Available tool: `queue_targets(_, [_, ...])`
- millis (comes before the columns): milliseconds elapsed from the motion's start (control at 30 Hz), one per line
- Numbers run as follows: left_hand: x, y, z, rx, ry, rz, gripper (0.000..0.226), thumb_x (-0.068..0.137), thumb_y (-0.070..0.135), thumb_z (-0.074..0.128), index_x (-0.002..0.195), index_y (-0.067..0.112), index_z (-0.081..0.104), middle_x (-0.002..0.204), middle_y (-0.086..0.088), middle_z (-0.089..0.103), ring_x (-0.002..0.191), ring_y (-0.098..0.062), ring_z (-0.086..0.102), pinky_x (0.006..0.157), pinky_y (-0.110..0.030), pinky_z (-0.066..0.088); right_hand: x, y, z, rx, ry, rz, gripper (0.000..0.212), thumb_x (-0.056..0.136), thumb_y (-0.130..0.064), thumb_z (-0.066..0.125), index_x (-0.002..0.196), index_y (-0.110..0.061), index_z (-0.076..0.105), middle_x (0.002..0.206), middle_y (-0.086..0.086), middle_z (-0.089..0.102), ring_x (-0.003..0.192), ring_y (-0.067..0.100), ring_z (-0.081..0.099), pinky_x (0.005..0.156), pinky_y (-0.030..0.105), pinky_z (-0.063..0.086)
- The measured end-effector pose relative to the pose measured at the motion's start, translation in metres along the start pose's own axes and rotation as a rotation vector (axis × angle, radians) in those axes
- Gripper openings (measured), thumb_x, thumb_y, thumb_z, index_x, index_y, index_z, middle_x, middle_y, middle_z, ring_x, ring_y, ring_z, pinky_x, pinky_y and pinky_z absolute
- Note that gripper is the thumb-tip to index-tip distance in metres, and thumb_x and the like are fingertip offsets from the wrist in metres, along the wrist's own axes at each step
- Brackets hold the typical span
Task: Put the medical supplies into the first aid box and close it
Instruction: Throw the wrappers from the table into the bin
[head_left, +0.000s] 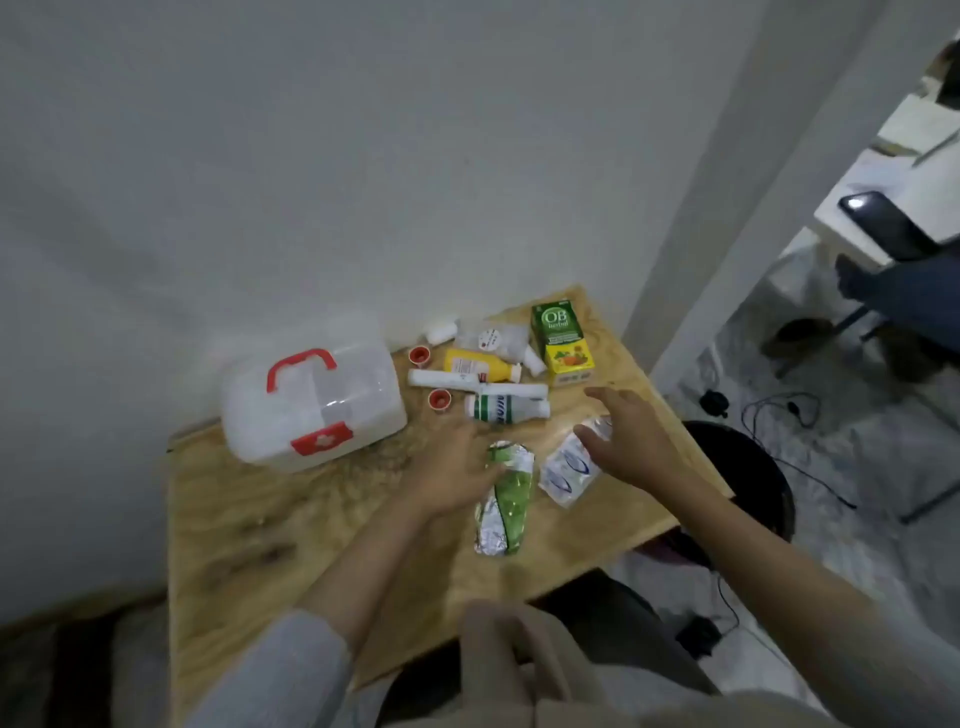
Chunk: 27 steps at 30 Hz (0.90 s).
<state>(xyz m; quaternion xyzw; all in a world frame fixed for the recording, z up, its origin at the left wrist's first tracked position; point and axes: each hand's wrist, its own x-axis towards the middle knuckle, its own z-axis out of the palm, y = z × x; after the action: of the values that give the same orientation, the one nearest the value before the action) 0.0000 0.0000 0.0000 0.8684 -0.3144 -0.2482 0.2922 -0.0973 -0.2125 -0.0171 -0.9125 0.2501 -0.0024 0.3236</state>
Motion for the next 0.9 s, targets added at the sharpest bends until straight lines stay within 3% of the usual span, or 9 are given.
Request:
queue_targets(133, [-0.008, -0.015, 0.026, 0.093, -0.030, -0.164, 0.059, 0.078, 0.043, 0.067, 0.130, 0.020, 0.049, 0.129, -0.007, 0.049, 0.117, -0.024, 0.051, 0.093, -0.036, 0.044, -0.018, 0.019, 0.022, 0.014, 0.035, 0.121, 0.050, 0.080, -0.029, 0.065, 0.127, -0.017, 0.052, 0.125, 0.020, 0.052, 0.117, 0.037, 0.048, 0.094, 0.042, 0.043])
queue_targets(233, [-0.010, -0.021, 0.046, 0.113, -0.064, -0.231, 0.068, 0.073, 0.048, 0.070, 0.132, 0.023, 0.047, 0.131, -0.009, 0.043, 0.121, -0.027, 0.047, 0.095, -0.040, 0.045, -0.026, 0.024, 0.042, 0.000, 0.052, 0.238, 0.057, 0.075, -0.043, 0.066, 0.127, -0.026, 0.051, 0.129, 0.019, 0.048, 0.120, 0.039, 0.043, 0.097, 0.048, 0.043])
queue_targets(367, [-0.014, -0.021, 0.064, 0.197, -0.125, -0.253, 0.076, 0.070, 0.047, 0.072, 0.137, 0.026, 0.044, 0.134, -0.009, 0.036, 0.124, -0.029, 0.039, 0.097, -0.040, 0.043, -0.029, 0.020, 0.062, -0.122, 0.037, 0.364, 0.081, 0.065, -0.062, 0.065, 0.136, -0.035, 0.036, 0.147, 0.022, 0.024, 0.133, 0.042, 0.024, 0.107, 0.052, 0.026])
queue_targets(467, [-0.017, -0.020, 0.075, 0.268, -0.087, -0.245, 0.071, 0.071, 0.036, 0.073, 0.136, 0.028, 0.045, 0.133, -0.009, 0.032, 0.122, -0.031, 0.036, 0.095, -0.037, 0.043, -0.033, 0.019, 0.075, -0.116, 0.014, 0.438, 0.080, 0.066, -0.057, 0.069, 0.136, -0.038, 0.035, 0.152, 0.020, 0.009, 0.136, 0.043, 0.015, 0.111, 0.055, 0.017])
queue_targets(633, [-0.013, -0.023, 0.077, 0.143, -0.042, -0.279, 0.069, 0.063, 0.019, 0.079, 0.127, 0.025, 0.053, 0.128, -0.009, 0.030, 0.115, -0.032, 0.041, 0.099, -0.029, 0.035, -0.035, 0.022, 0.083, 0.015, 0.088, 0.408, 0.068, 0.066, -0.041, 0.072, 0.128, -0.034, 0.046, 0.141, 0.011, 0.029, 0.128, 0.039, 0.028, 0.110, 0.057, 0.019])
queue_targets(767, [-0.006, -0.024, 0.071, 0.038, -0.044, -0.273, 0.062, 0.054, 0.014, 0.081, 0.111, 0.019, 0.057, 0.114, -0.005, 0.041, 0.098, -0.020, 0.047, 0.079, -0.025, 0.042, -0.039, 0.015, 0.082, 0.099, 0.174, 0.358, 0.063, 0.064, -0.023, 0.069, 0.123, -0.026, 0.049, 0.124, 0.008, 0.040, 0.114, 0.034, 0.040, 0.102, 0.050, 0.031])
queue_targets(833, [-0.004, -0.022, 0.068, -0.018, -0.065, -0.263, 0.052, 0.055, 0.008, 0.079, 0.099, 0.020, 0.055, 0.096, -0.003, 0.055, 0.077, -0.017, 0.054, 0.059, -0.022, 0.040, -0.040, 0.013, 0.078, 0.179, 0.219, 0.316, 0.063, 0.066, -0.015, 0.067, 0.126, -0.021, 0.049, 0.125, 0.008, 0.040, 0.107, 0.031, 0.049, 0.089, 0.040, 0.039])
queue_targets(900, [-0.003, -0.019, 0.067, -0.060, -0.083, -0.250, 0.043, 0.060, 0.005, 0.077, 0.091, 0.023, 0.054, 0.074, 0.001, 0.056, 0.058, -0.013, 0.050, 0.048, -0.018, 0.034, -0.039, 0.018, 0.075, 0.255, 0.240, 0.268, 0.066, 0.068, -0.008, 0.066, 0.131, -0.015, 0.046, 0.128, 0.010, 0.038, 0.101, 0.031, 0.055, 0.074, 0.030, 0.041])
